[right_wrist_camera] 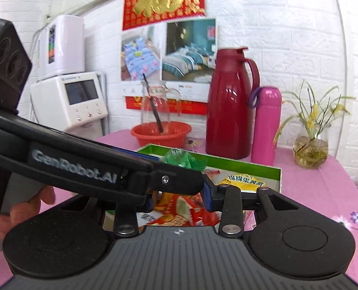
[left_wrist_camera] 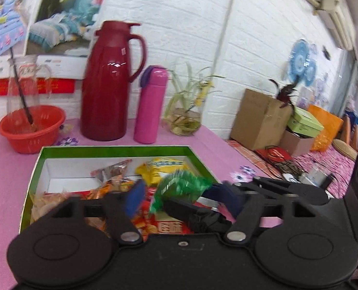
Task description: Organize snacks
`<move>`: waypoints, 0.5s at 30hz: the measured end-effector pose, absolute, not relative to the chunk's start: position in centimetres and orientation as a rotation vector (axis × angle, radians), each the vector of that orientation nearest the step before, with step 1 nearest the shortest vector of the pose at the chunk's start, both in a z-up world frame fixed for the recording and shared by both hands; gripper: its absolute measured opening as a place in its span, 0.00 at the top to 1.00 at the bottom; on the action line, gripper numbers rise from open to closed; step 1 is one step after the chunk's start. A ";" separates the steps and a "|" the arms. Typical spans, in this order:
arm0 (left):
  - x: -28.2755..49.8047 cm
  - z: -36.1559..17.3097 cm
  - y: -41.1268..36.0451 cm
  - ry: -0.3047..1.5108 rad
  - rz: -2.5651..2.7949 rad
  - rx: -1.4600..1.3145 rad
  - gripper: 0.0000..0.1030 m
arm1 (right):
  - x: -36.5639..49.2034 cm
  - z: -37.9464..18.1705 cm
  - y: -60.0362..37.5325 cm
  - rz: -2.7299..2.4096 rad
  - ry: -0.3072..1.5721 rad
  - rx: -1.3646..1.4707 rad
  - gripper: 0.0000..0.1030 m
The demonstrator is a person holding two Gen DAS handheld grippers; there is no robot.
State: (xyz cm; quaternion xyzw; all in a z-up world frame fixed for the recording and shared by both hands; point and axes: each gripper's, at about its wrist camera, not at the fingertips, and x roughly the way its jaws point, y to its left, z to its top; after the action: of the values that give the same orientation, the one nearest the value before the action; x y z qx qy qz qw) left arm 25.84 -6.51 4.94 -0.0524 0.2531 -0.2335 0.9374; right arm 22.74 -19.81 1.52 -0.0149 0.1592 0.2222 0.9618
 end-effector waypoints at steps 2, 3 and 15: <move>26.1 4.4 -5.9 0.495 -0.390 -0.134 0.00 | 23.6 0.7 -19.8 0.419 0.341 -0.037 0.17; 26.2 4.2 -5.6 0.500 -0.387 -0.135 0.00 | 23.7 0.5 -19.9 0.409 0.343 -0.035 0.08; 22.2 5.5 -3.7 0.484 -0.304 -0.100 0.00 | 19.2 2.5 -20.8 0.399 0.310 -0.070 0.00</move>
State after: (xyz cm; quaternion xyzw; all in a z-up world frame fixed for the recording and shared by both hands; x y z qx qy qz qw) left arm 22.17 -3.72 5.51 -0.0493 0.2386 -0.1498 0.9582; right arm 19.17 -20.81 2.46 -0.0345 0.1533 0.1972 0.9677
